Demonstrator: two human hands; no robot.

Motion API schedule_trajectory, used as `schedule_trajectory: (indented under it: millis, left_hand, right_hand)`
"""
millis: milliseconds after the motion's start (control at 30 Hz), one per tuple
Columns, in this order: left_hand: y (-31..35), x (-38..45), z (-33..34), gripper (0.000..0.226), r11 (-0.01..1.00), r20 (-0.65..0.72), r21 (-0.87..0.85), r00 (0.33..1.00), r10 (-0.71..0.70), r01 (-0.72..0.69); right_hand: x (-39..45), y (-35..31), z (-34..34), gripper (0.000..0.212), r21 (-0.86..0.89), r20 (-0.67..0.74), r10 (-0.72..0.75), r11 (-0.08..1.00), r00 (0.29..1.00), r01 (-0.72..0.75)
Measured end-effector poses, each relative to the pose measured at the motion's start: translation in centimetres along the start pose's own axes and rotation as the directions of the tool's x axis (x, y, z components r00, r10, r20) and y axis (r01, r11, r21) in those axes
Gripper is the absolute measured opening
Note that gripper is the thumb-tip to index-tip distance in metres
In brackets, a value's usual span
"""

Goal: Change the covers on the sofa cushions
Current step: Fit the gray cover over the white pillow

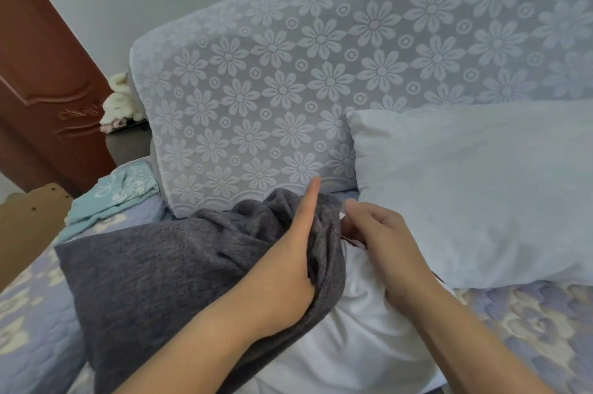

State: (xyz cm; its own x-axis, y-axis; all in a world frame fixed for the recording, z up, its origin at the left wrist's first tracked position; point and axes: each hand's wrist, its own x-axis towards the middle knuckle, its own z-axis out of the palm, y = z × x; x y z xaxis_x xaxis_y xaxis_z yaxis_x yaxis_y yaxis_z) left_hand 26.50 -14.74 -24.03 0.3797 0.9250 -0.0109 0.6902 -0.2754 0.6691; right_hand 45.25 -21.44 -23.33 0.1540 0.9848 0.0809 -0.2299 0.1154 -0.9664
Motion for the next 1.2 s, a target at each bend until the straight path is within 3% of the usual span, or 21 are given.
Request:
schedule_trajectory:
  millis: [67,100,133,200,300,400,500,567,700,867,1033,1200]
  left_hand:
    - [3.1,-3.3,-1.2,0.077,0.957,0.077,0.170,0.972,0.223,-0.234]
    - [4.8,-3.0,-0.7,0.095,0.935,0.062,0.273,0.974,0.219,-0.227]
    - [5.7,-4.6,-0.8,0.105,0.902,0.076,0.305,0.952,0.297,-0.306]
    - [6.8,-5.0,-1.6,0.104,0.855,0.028,0.374,0.926,0.377,-0.360]
    - [6.9,-4.5,1.2,0.097,0.890,-0.235,0.384,0.906,0.353,-0.247]
    - [7.6,-5.5,4.4,0.098,0.945,-0.432,0.302,0.867,0.250,-0.122]
    - [7.0,-5.4,5.8,0.098,0.929,-0.376,0.350,0.890,0.259,-0.123]
    - [7.4,-6.0,5.8,0.101,0.876,-0.288,0.445,0.896,0.337,-0.186]
    - [8.1,-6.9,4.0,0.112,0.818,-0.095,0.487,0.912,0.398,-0.306]
    - [8.1,-7.2,2.1,0.091,0.839,-0.178,0.438,0.884,0.433,-0.323]
    - [6.4,-8.2,2.1,0.087,0.917,-0.371,0.317,0.858,0.355,-0.243]
    - [6.5,-8.5,2.0,0.068,0.932,-0.425,0.259,0.837,0.345,-0.253]
  right_hand:
    - [-0.2,-0.2,0.4,0.042,0.073,0.050,0.024,0.997,0.998,-0.027]
    - [-0.2,-0.3,0.5,0.036,0.131,0.077,0.044,0.990,0.996,-0.054]
    - [-0.4,-0.4,0.6,0.032,0.182,0.102,0.067,0.980,0.993,-0.085]
    - [-0.5,-0.7,0.4,0.035,0.276,0.158,0.101,0.951,0.982,-0.142]
    - [-0.6,-1.1,0.1,0.039,0.377,0.272,0.133,0.897,0.953,-0.232]
    - [-0.5,-1.1,-0.3,0.037,0.373,0.261,0.150,0.895,0.954,-0.243]
    - [-0.1,-0.8,-1.1,0.033,0.205,0.204,0.248,0.935,0.947,-0.289]
    - [0.2,-1.1,-1.4,0.044,0.022,0.189,0.332,0.940,0.924,-0.342]
    - [0.3,-2.0,-1.1,0.051,-0.170,0.274,0.401,0.915,0.874,-0.366]
    - [0.4,-2.5,-0.6,0.038,-0.021,0.363,0.390,0.911,0.846,-0.412]
    - [-0.3,-3.4,-0.8,0.039,0.131,0.511,0.418,0.826,0.751,-0.548]
    - [-0.4,-3.6,-0.9,0.026,0.227,0.475,0.377,0.820,0.795,-0.525]
